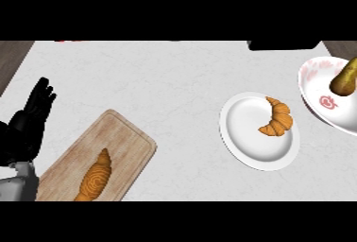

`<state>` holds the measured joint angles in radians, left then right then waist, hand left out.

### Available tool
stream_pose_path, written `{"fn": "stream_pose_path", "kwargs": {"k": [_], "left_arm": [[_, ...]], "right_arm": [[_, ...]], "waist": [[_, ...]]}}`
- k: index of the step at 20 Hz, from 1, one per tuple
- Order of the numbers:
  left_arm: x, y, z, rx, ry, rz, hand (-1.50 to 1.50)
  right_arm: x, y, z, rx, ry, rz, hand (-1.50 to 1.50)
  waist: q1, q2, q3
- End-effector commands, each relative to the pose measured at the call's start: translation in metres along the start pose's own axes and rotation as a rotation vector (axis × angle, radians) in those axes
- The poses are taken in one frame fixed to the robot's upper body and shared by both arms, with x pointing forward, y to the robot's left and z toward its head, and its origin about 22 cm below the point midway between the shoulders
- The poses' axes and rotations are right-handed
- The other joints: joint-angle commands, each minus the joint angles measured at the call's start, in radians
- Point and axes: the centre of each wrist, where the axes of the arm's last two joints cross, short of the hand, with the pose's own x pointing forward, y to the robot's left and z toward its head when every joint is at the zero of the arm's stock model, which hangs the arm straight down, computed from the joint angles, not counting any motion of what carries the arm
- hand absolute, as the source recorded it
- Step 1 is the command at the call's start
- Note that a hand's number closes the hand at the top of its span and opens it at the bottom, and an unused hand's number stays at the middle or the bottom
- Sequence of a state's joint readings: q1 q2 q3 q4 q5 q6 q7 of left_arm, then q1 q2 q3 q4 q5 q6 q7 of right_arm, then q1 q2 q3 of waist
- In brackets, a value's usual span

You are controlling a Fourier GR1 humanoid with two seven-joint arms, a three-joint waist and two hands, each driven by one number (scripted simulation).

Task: Pick the pear from the plate and place it in the bowl

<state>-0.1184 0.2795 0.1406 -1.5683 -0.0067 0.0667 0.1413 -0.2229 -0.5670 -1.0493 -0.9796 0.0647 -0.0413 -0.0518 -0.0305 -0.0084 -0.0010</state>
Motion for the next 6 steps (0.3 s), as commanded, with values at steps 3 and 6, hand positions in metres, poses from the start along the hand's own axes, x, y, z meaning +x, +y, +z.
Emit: {"fn": "stream_pose_path", "kwargs": {"k": [3,6], "left_arm": [[0.004,-0.001,0.004,-0.012,0.001,0.004,0.0],[-0.012,0.014,0.007,-0.018,-0.002,-0.003,0.0]], "right_arm": [[0.011,-0.054,0.034,0.076,-0.071,-0.074,-1.5],[-0.011,-0.072,0.058,0.059,-0.083,-0.113,-1.5]], "waist": [[0.015,0.003,0.0],[0.019,0.006,0.0]]}}
